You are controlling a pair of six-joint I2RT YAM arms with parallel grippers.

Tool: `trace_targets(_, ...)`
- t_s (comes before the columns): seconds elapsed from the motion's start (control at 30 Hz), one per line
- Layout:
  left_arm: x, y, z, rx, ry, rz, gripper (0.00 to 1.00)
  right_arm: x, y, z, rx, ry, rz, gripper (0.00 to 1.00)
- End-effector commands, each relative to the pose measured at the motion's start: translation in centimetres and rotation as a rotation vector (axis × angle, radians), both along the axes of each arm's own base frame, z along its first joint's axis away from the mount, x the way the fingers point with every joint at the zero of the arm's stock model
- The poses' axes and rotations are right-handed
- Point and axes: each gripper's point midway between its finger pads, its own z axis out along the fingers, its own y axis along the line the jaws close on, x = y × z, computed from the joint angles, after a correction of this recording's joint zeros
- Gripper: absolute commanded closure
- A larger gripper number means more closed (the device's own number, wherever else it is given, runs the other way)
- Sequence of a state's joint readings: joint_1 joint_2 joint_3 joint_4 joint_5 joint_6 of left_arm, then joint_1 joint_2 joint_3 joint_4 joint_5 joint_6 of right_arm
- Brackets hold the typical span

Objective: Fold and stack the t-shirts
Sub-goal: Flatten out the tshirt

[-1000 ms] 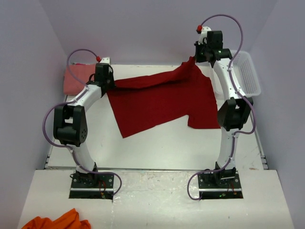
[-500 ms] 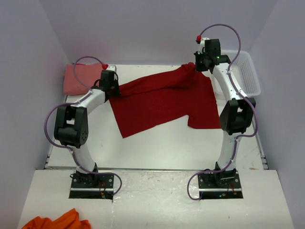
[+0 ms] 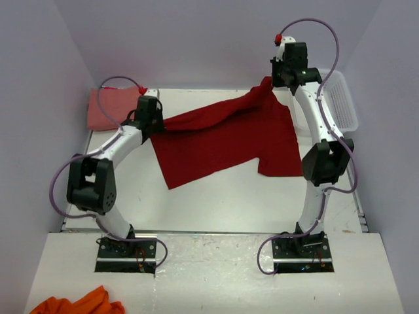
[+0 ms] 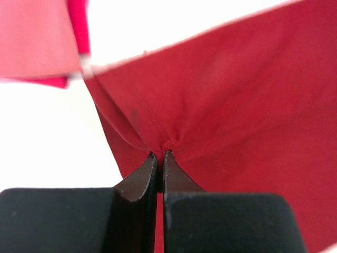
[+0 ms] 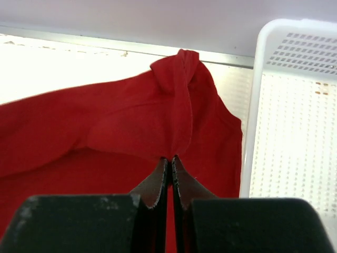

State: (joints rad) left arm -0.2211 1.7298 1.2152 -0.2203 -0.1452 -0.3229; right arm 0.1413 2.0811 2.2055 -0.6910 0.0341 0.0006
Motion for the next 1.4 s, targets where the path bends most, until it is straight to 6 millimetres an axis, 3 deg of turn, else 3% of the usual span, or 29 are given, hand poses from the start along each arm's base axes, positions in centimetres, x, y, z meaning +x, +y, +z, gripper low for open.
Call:
trace_targets(0.0,-0.4,-0.5,11.1,-0.072,-0.247,-0.017,1.00,-4.6,1.0,11.1,0.009,-0.211,-0.012,1.00)
trace_targets(0.07,-2.1,-0.8,17.7,-0.114,-0.379,-0.053,1.00,-7.2,0.9,13.7,0.005,-0.257,-0.023,1.00)
trace_targets(0.1,-3.1,-1.0,19.5,-0.127,-0.405,-0.075,1.00,-10.3,0.8,17.7,0.021,-0.338,-0.021,1.00)
trace_targets(0.13,-4.9,-1.1,23.2,-0.150,-0.483,-0.098,1.00,-11.9,0.4,19.0,0.019,-0.365,-0.037,1.00)
trace_targets(0.2,-7.6,-1.8,28.1,-0.198,-0.571,-0.171,1.00,-15.9,0.6,22.6,0.035,-0.444,-0.034,1.00)
trace_targets(0.23,-10.0,-1.6,31.3,-0.215,-0.651,-0.199,1.00,-20.0,-0.4,26.2,0.050,-0.542,-0.055,1.00)
trace_targets(0.27,-11.8,-1.9,34.1,-0.237,-0.709,-0.239,1.00,-22.3,-0.8,28.3,0.045,-0.612,-0.053,1.00)
trace_targets(0.3,-13.3,-1.9,35.2,-0.245,-0.723,-0.256,1.00,-24.8,0.1,29.8,0.065,-0.655,-0.016,1.00)
trace_targets(0.33,-16.1,-1.5,37.7,-0.255,-0.795,-0.277,1.00,-29.0,-1.3,32.7,0.093,-0.743,-0.021,1.00)
trace_targets(0.37,-18.0,-1.4,39.6,-0.263,-0.836,-0.299,1.00,-31.2,-1.5,33.4,0.110,-0.759,-0.017,1.00)
trace_targets(0.4,-19.5,-1.3,40.6,-0.267,-0.862,-0.315,1.00,-33.6,-2.6,35.1,0.145,-0.808,-0.023,1.00)
trace_targets(0.47,-23.5,-0.4,43.6,-0.265,-0.937,-0.331,1.00,-37.5,-4.4,36.1,0.194,-0.841,-0.009,1.00)
trace_targets(0.57,-27.3,0.2,46.0,-0.279,-1.010,-0.343,1.00,-41.7,-6.2,37.6,0.269,-0.903,0.031,1.00)
trace_targets(0.6,-28.1,0.2,46.3,-0.299,-1.018,-0.348,1.00,-43.7,-6.6,39.1,0.321,-0.950,0.070,1.00)
trace_targets(0.63,-28.9,0.4,46.7,-0.309,-1.034,-0.344,1.00,-44.5,-6.7,39.6,0.335,-0.962,0.088,1.00)
trace_targets(0.67,-29.7,0.5,47.7,-0.315,-1.061,-0.353,1.00,-44.1,-6.0,39.3,0.326,-0.933,0.111,1.00)
trace_targets(0.7,-29.8,0.5,48.1,-0.325,-1.065,-0.353,1.00,-45.3,-6.3,40.5,0.354,-0.972,0.135,1.00)
trace_targets(0.77,-30.2,0.6,49.5,-0.327,-1.092,-0.356,1.00,-45.0,-6.1,41.0,0.352,-0.988,0.136,1.00)
trace_targets(0.87,-28.3,0.6,50.4,-0.309,-1.076,-0.330,1.00,-42.9,-4.7,40.8,0.326,-0.982,0.141,1.00)
trace_targets(0.97,-23.7,0.6,49.7,-0.268,-0.997,-0.255,1.00,-38.4,-1.9,39.8,0.246,-0.917,0.146,1.00)
trace_targets(1.0,-20.5,0.2,47.8,-0.247,-0.908,-0.231,1.00,-36.3,-0.9,38.5,0.185,-0.878,0.143,1.00)
trace_targets(1.07,-17.1,0.2,45.0,-0.222,-0.812,-0.173,1.00,-31.8,0.9,36.4,0.108,-0.809,0.113,1.00)
trace_targets(1.13,-12.3,-0.4,39.7,-0.167,-0.673,-0.135,1.00,-27.1,2.8,32.7,0.066,-0.699,0.113,1.00)
trace_targets(1.17,-10.6,0.0,37.9,-0.134,-0.640,-0.100,1.00,-25.2,2.4,31.9,0.068,-0.681,0.107,1.00)
trace_targets(1.23,-6.5,0.0,31.9,-0.083,-0.478,-0.064,1.00,-19.9,2.9,27.1,0.034,-0.561,0.085,1.00)
trace_targets(1.27,-5.1,0.5,29.6,-0.066,-0.425,-0.040,1.00,-18.0,1.9,25.7,0.012,-0.523,0.049,1.00)
trace_targets(1.3,-3.1,0.3,25.9,-0.049,-0.338,-0.026,1.00,-16.4,1.8,24.4,-0.007,-0.491,0.046,1.00)
trace_targets(1.33,-2.2,1.2,23.0,-0.012,-0.280,0.023,1.00,-13.6,1.8,21.5,-0.034,-0.422,0.040,1.00)
trace_targets(1.37,-1.4,1.3,20.8,0.007,-0.246,0.040,1.00,-12.3,1.7,20.0,-0.050,-0.386,0.039,1.00)
